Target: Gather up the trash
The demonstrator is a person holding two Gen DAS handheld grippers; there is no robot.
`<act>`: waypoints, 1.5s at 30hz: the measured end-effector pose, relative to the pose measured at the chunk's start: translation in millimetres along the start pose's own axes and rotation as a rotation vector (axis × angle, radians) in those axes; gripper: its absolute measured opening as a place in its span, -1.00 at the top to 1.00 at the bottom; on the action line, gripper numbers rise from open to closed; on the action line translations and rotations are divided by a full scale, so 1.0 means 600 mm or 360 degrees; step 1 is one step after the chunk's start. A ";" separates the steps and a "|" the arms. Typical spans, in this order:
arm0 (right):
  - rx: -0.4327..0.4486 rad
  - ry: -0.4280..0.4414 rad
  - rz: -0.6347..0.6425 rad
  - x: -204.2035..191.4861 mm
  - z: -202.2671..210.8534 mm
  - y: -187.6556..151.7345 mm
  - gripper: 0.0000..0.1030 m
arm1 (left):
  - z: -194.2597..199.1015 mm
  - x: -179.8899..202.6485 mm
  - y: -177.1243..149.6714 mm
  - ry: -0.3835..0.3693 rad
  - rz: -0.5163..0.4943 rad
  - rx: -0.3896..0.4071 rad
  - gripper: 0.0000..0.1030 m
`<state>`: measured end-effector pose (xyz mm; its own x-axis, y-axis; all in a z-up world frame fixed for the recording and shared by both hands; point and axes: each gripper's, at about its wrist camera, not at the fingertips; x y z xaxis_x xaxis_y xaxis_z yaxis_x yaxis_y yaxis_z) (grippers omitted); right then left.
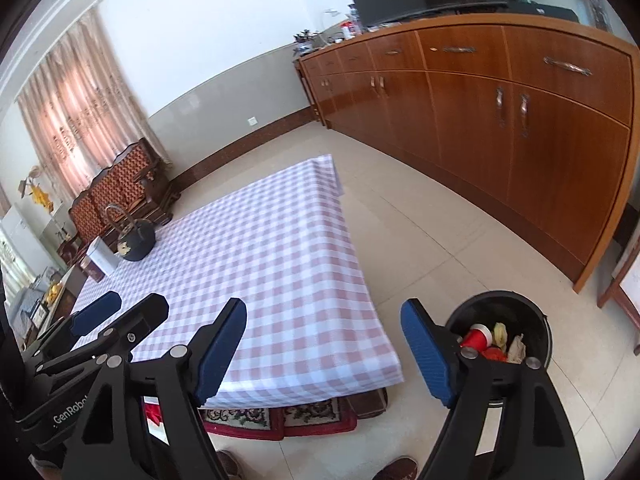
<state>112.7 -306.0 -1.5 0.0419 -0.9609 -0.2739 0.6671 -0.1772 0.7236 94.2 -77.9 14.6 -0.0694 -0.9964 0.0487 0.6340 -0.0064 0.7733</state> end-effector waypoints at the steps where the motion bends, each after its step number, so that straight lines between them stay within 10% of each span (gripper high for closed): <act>1: 0.0004 0.0022 0.0031 -0.022 -0.002 -0.001 -0.60 | 0.006 -0.018 -0.002 0.0034 0.0029 0.0005 -0.59; 16: 0.0138 0.0013 0.0358 -0.210 0.051 -0.058 -0.67 | 0.095 -0.129 -0.062 0.0248 0.0215 0.0084 -0.63; 45: 0.0202 -0.0228 0.0224 -0.114 0.152 -0.097 -0.75 | 0.127 -0.048 -0.092 0.0120 0.0080 0.0092 -0.71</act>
<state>3.2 -249.6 32.8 0.0160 -0.9968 -0.0784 0.5630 -0.0558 0.8246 2.5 -42.6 18.5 0.0208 -0.9989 0.0419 0.5897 0.0462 0.8063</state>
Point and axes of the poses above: each gripper's, at about its wrist camera, not at the fingertips, and z roughly against the way its jaws point, x to its right, y to its top
